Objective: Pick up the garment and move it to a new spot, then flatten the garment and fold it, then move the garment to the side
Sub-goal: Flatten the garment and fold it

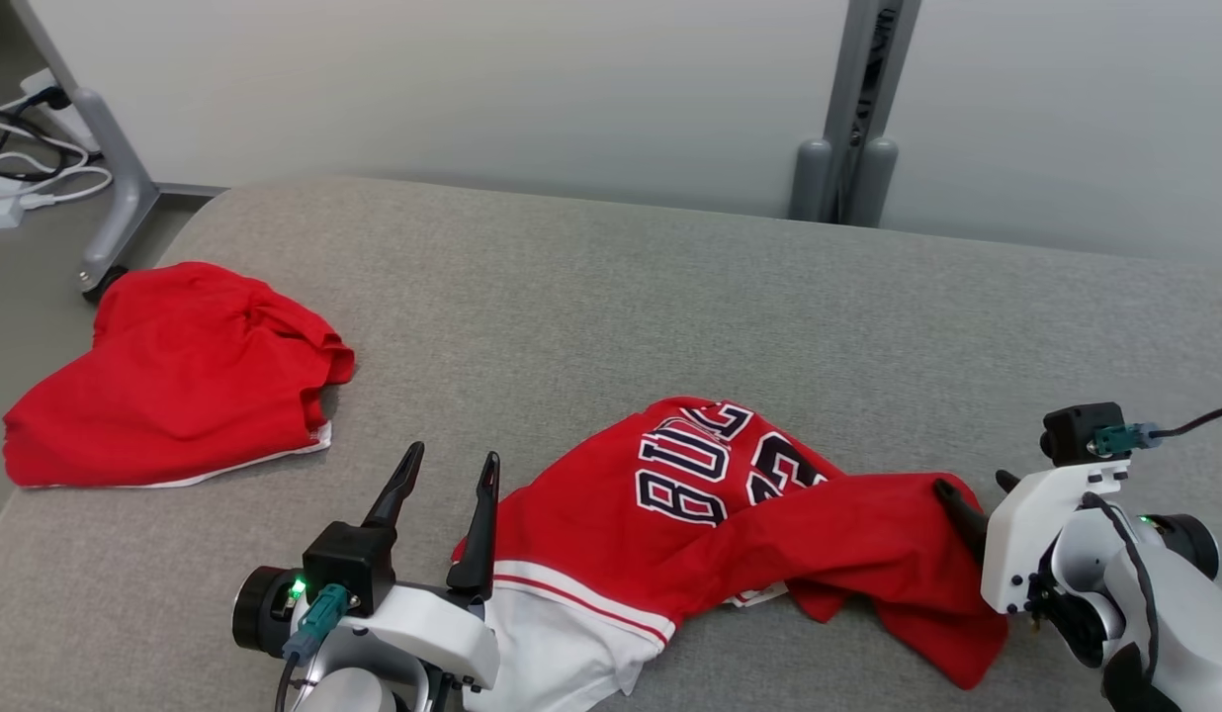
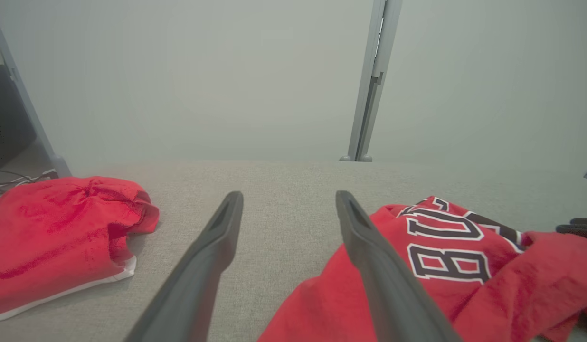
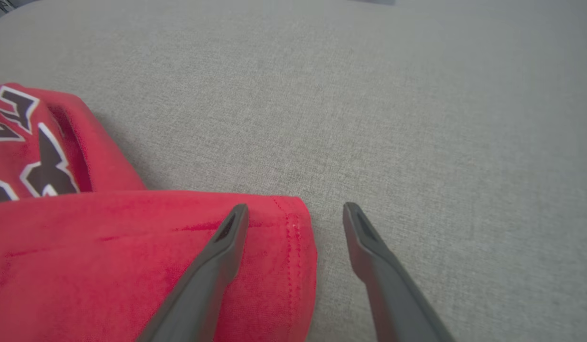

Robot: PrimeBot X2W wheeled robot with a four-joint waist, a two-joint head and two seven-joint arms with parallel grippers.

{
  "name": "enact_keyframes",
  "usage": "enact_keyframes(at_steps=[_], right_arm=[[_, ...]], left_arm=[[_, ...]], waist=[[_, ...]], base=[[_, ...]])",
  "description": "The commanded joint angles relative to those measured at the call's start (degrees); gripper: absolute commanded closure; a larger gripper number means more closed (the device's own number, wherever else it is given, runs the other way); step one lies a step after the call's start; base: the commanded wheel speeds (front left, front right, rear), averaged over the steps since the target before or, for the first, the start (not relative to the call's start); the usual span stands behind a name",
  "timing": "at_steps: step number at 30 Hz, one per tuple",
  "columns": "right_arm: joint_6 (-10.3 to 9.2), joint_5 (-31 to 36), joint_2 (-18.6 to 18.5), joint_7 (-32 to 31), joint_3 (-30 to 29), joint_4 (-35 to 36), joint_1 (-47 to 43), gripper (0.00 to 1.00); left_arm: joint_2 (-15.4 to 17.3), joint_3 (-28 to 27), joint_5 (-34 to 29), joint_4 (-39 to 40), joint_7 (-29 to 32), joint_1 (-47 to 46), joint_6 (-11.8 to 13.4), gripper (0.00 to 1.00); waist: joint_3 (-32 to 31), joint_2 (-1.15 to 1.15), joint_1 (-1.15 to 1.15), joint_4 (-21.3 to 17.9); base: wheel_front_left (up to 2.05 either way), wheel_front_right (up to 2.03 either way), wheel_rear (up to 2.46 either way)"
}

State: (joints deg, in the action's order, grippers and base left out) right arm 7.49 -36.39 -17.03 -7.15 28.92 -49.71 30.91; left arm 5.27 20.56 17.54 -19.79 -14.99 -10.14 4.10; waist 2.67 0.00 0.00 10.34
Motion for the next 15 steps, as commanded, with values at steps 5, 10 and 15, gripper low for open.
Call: enact_keyframes(at_steps=[5,10,15], right_arm=[[0.0,-1.22,1.0,-0.97,2.48,-7.56,3.51,0.0],[0.0,-0.99,1.92,-2.5,4.29,-14.0,5.94,0.51],[0.0,-1.82,2.9,-0.33,6.04,-14.63,7.85,1.0]], left_arm=[[-0.19,-0.4,-0.53,-0.36,-0.22,-0.93,-0.61,0.0],[-0.54,-0.72,-0.8,-0.24,-0.22,-1.19,-0.6,0.0],[-0.77,-1.34,-1.04,-0.05,-0.22,-1.02,-0.74,0.0]], waist=[[0.73,0.0,0.0,2.15],[1.41,0.0,0.0,3.41],[1.95,0.0,0.0,3.81]], base=[[0.0,0.0,0.0],[0.0,0.0,0.0],[0.0,0.0,0.0]])
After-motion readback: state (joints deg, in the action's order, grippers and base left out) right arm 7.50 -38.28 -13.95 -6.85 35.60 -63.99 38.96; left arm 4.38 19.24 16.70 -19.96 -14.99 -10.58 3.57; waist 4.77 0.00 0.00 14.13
